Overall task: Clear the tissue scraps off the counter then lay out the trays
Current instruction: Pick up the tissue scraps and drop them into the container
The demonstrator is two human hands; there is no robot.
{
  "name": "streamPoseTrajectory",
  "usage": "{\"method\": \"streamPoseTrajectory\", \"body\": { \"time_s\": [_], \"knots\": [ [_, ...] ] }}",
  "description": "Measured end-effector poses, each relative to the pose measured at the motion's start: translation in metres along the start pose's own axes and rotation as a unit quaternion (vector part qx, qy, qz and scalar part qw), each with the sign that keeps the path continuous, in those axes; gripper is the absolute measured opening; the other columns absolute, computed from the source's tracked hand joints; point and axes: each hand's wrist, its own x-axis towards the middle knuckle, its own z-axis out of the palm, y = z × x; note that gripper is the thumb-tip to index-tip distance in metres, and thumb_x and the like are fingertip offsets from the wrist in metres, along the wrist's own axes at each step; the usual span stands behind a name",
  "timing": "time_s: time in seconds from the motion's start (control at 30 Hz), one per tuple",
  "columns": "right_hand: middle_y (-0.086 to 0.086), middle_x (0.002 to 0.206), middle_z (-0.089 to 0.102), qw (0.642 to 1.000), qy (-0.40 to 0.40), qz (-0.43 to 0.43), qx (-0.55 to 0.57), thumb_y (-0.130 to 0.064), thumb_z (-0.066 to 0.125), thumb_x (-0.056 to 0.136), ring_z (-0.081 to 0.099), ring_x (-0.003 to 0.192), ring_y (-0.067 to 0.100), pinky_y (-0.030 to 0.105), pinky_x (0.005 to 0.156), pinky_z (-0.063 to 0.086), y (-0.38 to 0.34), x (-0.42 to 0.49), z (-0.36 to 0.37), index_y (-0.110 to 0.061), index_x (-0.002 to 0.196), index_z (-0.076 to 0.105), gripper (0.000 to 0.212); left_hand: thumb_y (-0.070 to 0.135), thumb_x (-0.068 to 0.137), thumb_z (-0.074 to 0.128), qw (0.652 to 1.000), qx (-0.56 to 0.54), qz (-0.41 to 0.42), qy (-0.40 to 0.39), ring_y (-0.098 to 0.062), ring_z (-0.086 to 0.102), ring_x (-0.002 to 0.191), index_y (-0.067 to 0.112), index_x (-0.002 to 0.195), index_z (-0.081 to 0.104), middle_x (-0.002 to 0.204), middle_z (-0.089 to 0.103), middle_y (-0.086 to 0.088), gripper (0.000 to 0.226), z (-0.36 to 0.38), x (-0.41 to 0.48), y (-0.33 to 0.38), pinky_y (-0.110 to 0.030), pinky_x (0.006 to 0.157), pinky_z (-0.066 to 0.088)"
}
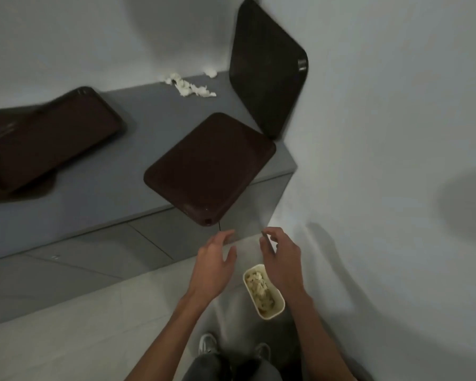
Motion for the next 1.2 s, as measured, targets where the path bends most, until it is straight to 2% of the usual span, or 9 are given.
{"method": "streamPoseTrajectory", "body": {
  "time_s": [0.1,0.23,0.4,0.6,0.67,0.77,0.9,1.0,1.2],
  "knots": [
    [-0.006,0.120,0.072,0.999,0.013,-0.032,0.011,-0.032,0.060,0.104,0.066,0.112,0.011,0.021,0.090,0.045,-0.043,0.009,0.002,-0.023,0.125,0.068,0.024,0.024,0.098,0.064,0.999,-0.019,0.013,0.043,-0.001,0.061,0.115,0.028,0.133,0.060,0.126,0.067,0.013,0.036,-0.043,0.015,0.010,-0.024,0.100,0.050],
    [-0.008,0.111,0.074,0.996,0.022,-0.078,0.023,-0.028,0.064,0.101,0.067,0.103,0.008,0.028,0.090,0.052,-0.084,0.036,0.007,-0.023,0.121,0.071,0.022,0.021,0.097,0.065,0.996,-0.032,0.013,0.087,0.003,0.064,0.105,0.027,0.127,0.064,0.114,0.071,0.013,0.031,-0.085,0.048,0.012,-0.019,0.093,0.052],
    [-0.011,0.095,0.068,0.995,0.003,-0.104,-0.001,-0.024,0.065,0.102,0.059,0.083,-0.002,0.002,0.071,0.037,-0.117,0.091,0.016,-0.025,0.118,0.070,0.017,0.019,0.097,0.065,0.993,-0.036,0.008,0.108,0.002,0.065,0.104,0.024,0.123,0.066,0.112,0.071,0.013,0.027,-0.113,0.107,0.004,-0.025,0.091,0.056],
    [-0.017,0.106,0.066,0.992,-0.044,-0.110,-0.031,-0.028,0.064,0.102,0.062,0.099,-0.001,-0.001,0.073,0.039,-0.136,0.185,0.043,-0.033,0.121,0.064,0.020,0.017,0.097,0.065,0.994,0.001,-0.014,0.108,0.001,0.065,0.103,0.025,0.121,0.067,0.112,0.070,0.012,0.025,-0.123,0.198,-0.008,-0.029,0.092,0.058],
    [-0.018,0.111,0.066,0.992,-0.058,-0.106,-0.030,-0.027,0.065,0.102,0.061,0.103,-0.002,0.001,0.077,0.043,-0.145,0.220,0.053,-0.033,0.123,0.063,0.022,0.017,0.096,0.065,0.995,0.012,-0.018,0.097,-0.001,0.065,0.104,0.027,0.121,0.066,0.111,0.070,0.012,0.027,-0.127,0.228,-0.011,-0.030,0.093,0.057],
    [-0.015,0.118,0.068,0.989,-0.067,-0.125,-0.031,-0.022,0.069,0.100,0.063,0.105,-0.002,0.016,0.090,0.055,-0.161,0.266,0.067,-0.029,0.125,0.065,0.027,0.017,0.096,0.065,0.995,0.011,-0.027,0.094,-0.003,0.065,0.105,0.026,0.122,0.065,0.110,0.069,0.012,0.028,-0.135,0.270,-0.018,-0.034,0.095,0.057],
    [-0.013,0.124,0.067,0.988,-0.074,-0.125,-0.042,-0.021,0.069,0.099,0.064,0.111,0.000,0.015,0.092,0.052,-0.177,0.333,0.080,-0.029,0.129,0.063,0.031,0.013,0.097,0.063,0.995,0.013,-0.022,0.095,-0.008,0.066,0.104,0.022,0.120,0.067,0.109,0.070,0.009,0.025,-0.144,0.330,-0.024,-0.033,0.095,0.056],
    [-0.008,0.128,0.067,0.989,-0.065,-0.125,-0.054,-0.021,0.067,0.101,0.064,0.117,0.007,0.028,0.100,0.056,-0.185,0.388,0.091,-0.025,0.129,0.063,0.029,0.015,0.099,0.060,0.995,0.042,-0.007,0.095,-0.012,0.066,0.101,0.021,0.115,0.067,0.109,0.070,0.005,0.018,-0.151,0.386,-0.032,-0.033,0.091,0.057],
    [0.006,0.123,0.069,0.980,-0.032,-0.163,-0.112,-0.016,0.064,0.102,0.067,0.112,0.020,0.027,0.088,0.055,-0.203,0.511,0.128,-0.017,0.128,0.061,0.025,0.014,0.097,0.057,0.985,0.138,0.032,0.095,-0.028,0.068,0.100,0.011,0.118,0.064,0.111,0.070,-0.009,0.022,-0.169,0.522,-0.059,-0.034,0.088,0.052]
  ]
}}
